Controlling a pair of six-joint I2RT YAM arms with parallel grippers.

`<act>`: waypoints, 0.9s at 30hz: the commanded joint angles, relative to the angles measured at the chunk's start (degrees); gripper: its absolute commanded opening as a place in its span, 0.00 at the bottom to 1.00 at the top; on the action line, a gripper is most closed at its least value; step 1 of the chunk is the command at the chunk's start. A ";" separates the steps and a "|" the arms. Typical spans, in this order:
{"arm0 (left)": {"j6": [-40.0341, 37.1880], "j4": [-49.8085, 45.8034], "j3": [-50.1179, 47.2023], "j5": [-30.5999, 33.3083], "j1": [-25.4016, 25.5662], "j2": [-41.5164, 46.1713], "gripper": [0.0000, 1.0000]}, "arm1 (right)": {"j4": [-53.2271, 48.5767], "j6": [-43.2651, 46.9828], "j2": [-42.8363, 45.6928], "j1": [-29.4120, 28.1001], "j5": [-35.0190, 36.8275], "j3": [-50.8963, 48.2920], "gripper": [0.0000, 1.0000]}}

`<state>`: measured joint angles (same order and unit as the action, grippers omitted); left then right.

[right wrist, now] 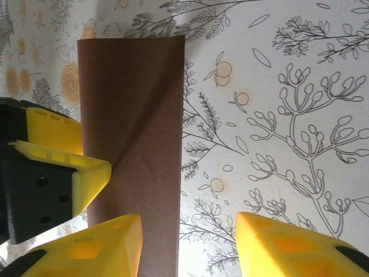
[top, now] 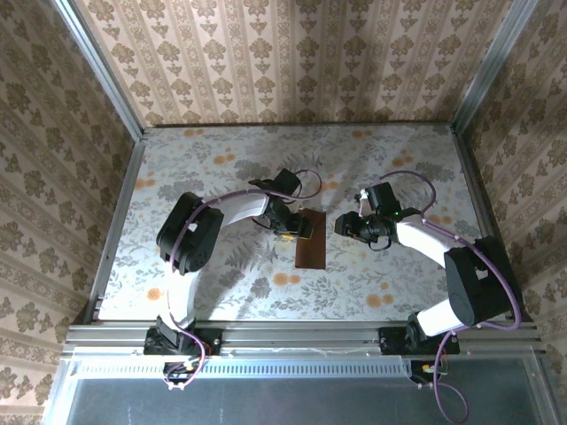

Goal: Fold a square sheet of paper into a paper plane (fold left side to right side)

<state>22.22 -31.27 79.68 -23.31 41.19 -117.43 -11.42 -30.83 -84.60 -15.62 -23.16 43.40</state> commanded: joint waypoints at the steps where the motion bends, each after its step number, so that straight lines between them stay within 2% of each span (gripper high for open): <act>1: -1.96 4.58 -2.58 2.59 2.09 -7.99 0.55 | 2.65 -1.46 -1.79 -0.30 -3.08 -0.53 0.47; 8: -1.92 4.45 -2.64 2.83 2.13 -7.88 0.55 | 6.11 -3.23 -6.26 -2.18 -5.66 0.67 0.44; 15: -1.92 4.37 -2.62 3.00 2.14 -7.90 0.55 | 8.08 -3.62 -11.89 -4.74 -9.05 3.58 0.27; 27: -2.02 4.16 -2.60 3.32 2.14 -7.82 0.55 | 7.26 -3.47 -18.05 -6.09 -8.22 5.03 0.18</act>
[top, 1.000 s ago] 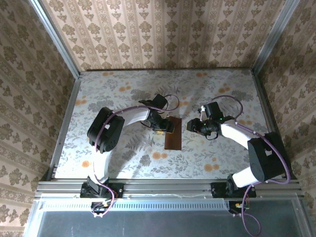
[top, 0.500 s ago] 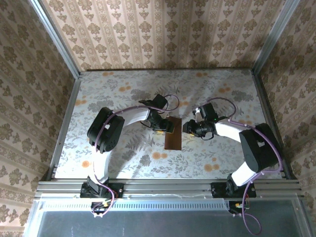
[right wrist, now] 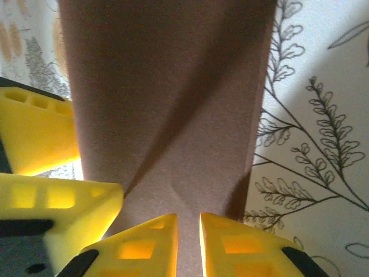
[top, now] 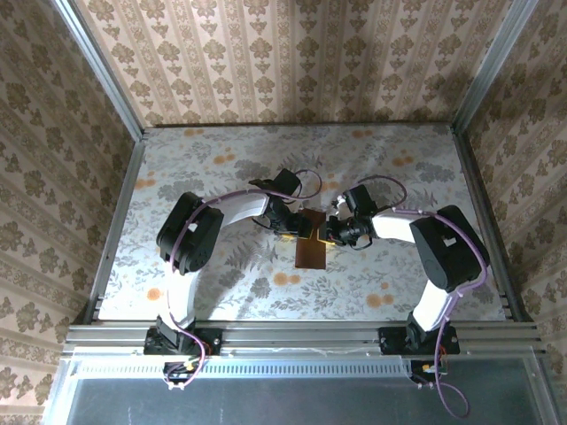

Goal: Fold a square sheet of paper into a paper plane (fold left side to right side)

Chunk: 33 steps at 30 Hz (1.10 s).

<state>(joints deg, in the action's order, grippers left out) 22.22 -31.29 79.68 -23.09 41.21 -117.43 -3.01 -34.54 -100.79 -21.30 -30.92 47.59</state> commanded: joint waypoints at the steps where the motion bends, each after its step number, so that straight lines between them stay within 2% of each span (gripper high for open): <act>1: -2.00 4.24 -2.60 3.23 2.12 -7.77 0.55 | -1.58 0.35 -2.21 -0.50 -0.05 0.75 0.17; 12: -1.65 5.57 -4.30 3.82 1.42 -1.88 0.56 | -7.74 2.21 -4.62 -0.50 4.74 -0.97 0.03; 21: -1.59 5.61 -6.26 2.85 -1.37 7.92 0.64 | -9.73 3.52 -5.74 -0.55 6.66 -0.75 0.01; 33: 2.13 12.90 -11.73 -5.11 -1.75 6.70 0.64 | -10.06 4.05 -4.92 -0.50 6.99 -0.45 0.02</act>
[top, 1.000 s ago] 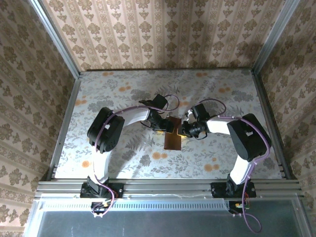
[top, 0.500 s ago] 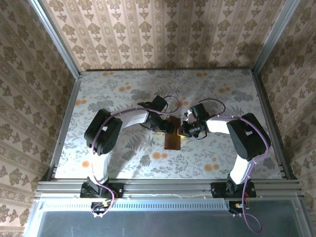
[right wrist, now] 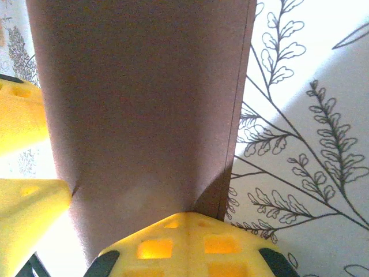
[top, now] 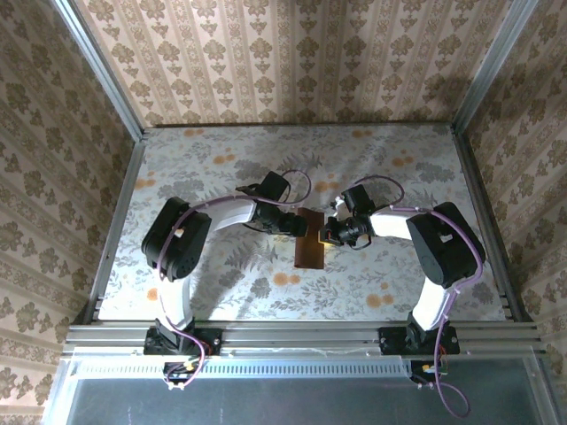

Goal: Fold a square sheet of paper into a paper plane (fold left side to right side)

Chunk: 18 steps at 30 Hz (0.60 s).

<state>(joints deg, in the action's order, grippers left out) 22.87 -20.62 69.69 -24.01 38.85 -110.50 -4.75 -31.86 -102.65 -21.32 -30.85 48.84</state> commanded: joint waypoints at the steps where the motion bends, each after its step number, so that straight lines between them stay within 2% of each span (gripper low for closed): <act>1: 1.51 2.34 -1.71 -4.25 0.53 -0.32 0.63 | -8.34 1.30 -3.08 -0.48 6.93 -1.67 0.02; 8: 0.84 0.71 -1.45 -3.15 0.74 -1.86 0.58 | -7.51 1.27 -1.48 -0.48 6.61 -1.75 0.05; 18: 0.69 0.06 -1.37 -0.75 1.35 -3.97 0.56 | -4.32 0.16 3.39 -0.45 2.82 0.06 0.18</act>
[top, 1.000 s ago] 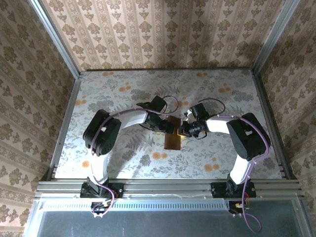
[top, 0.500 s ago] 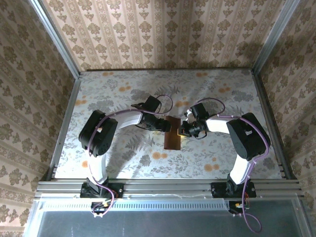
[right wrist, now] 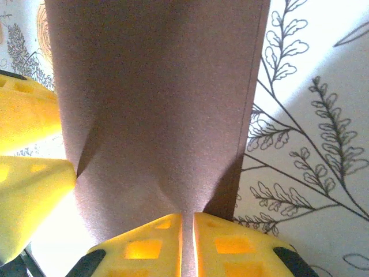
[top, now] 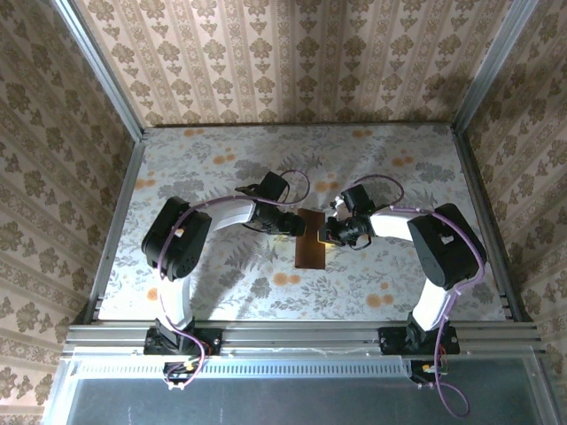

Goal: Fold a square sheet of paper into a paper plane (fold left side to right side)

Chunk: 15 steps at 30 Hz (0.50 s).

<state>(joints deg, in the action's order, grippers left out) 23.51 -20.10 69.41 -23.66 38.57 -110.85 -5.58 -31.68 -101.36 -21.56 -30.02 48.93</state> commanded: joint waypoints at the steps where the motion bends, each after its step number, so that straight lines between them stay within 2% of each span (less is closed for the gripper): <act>1: 0.01 -0.63 -1.03 -0.89 1.69 -3.82 0.56 | -3.38 -0.13 2.92 -0.21 1.85 0.15 0.19; 5: 0.10 -0.67 -0.83 -0.42 1.86 -4.61 0.56 | -2.48 -0.74 5.60 0.15 0.98 -0.03 0.23; 15: 0.30 -0.15 0.18 -0.96 2.61 -5.60 0.57 | -5.37 0.00 11.36 2.92 2.55 -2.37 0.26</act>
<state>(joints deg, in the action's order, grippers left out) 23.53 -20.75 70.19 -23.29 38.65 -111.53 -7.86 -31.86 -91.96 -19.42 -28.82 47.83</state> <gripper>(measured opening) 0.569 0.256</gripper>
